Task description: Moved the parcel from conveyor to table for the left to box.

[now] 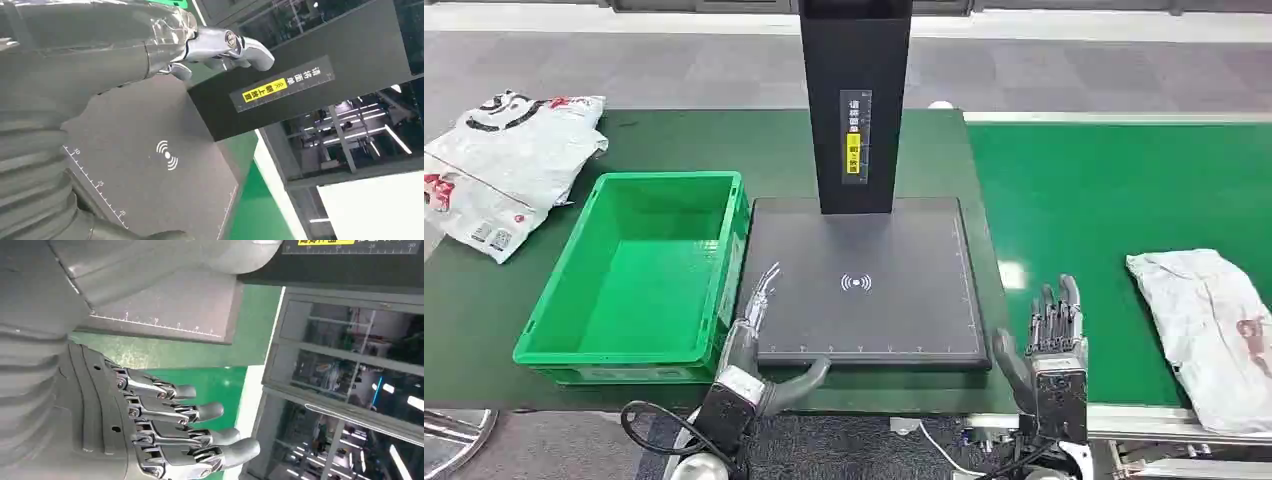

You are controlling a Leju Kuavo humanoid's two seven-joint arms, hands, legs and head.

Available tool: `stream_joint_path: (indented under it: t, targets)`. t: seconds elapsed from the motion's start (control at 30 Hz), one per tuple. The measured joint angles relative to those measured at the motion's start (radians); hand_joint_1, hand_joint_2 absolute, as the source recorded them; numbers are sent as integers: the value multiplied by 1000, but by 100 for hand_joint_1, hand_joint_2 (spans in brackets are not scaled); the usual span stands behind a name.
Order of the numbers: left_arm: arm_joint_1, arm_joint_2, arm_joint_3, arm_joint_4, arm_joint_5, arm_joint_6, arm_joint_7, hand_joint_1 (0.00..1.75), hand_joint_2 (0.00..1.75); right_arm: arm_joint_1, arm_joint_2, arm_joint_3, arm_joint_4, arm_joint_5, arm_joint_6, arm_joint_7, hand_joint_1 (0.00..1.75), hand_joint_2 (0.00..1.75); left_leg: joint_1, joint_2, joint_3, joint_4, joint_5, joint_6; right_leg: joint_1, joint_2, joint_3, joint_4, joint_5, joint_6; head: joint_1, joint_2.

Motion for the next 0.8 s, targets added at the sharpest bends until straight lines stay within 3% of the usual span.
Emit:
stream_joint_path:
  t: [0.8]
  targets:
    - [0,0,0,0,0,0,0,0,175,0,0,0,0,0,0,0,0,175,0,0,0,0,0,0,0,0,0,0,0,0,0,0]
